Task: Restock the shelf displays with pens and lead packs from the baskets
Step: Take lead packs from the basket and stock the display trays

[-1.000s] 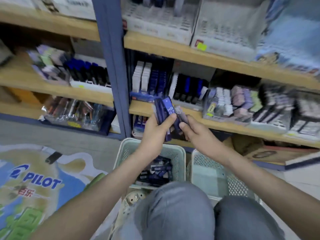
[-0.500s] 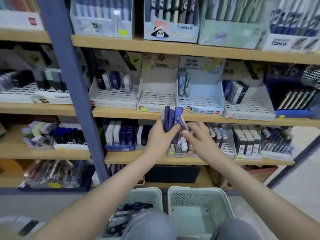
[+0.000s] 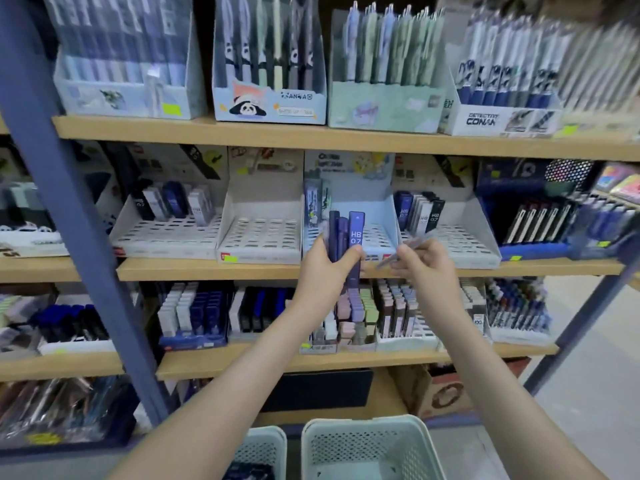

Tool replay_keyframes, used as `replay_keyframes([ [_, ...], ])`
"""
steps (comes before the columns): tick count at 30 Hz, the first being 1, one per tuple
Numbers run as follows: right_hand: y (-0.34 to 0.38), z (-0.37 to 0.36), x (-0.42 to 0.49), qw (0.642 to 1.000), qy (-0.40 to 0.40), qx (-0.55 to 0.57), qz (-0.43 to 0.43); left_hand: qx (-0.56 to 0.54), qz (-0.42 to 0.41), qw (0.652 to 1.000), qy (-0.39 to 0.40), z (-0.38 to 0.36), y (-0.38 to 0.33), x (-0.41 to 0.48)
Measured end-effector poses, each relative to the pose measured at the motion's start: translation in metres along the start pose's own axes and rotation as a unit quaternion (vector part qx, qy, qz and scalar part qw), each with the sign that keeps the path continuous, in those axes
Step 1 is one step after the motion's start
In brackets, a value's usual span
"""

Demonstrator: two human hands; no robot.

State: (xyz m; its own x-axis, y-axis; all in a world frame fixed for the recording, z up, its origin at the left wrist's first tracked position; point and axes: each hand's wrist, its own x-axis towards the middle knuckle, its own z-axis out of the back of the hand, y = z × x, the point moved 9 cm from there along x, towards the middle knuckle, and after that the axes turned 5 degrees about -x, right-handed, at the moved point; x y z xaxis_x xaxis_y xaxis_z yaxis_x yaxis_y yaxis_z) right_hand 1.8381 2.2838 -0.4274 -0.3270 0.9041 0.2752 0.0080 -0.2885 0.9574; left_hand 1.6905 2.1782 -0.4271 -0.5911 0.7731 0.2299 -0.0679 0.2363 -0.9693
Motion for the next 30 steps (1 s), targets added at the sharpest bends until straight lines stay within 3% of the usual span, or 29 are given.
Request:
replay_keyframes([
  [10,-0.039,0.076,0.106,0.990,-0.114,-0.068,-0.057,-0.036,-0.015,0.999,0.016,-0.046,0.017,0.062],
  [21,-0.036,0.069,0.121,0.974,-0.092,-0.204,-0.033,-0.062,-0.013,0.997,0.035,-0.061,0.030,0.086],
  [27,-0.018,0.044,0.117,0.922,-0.072,-0.378,0.036,-0.081,-0.016,0.996,0.033,-0.058,0.033,0.084],
  [30,-0.027,0.033,0.117,0.907,-0.054,-0.416,0.031,-0.089,-0.018,0.995,0.038,-0.059,0.031,0.084],
])
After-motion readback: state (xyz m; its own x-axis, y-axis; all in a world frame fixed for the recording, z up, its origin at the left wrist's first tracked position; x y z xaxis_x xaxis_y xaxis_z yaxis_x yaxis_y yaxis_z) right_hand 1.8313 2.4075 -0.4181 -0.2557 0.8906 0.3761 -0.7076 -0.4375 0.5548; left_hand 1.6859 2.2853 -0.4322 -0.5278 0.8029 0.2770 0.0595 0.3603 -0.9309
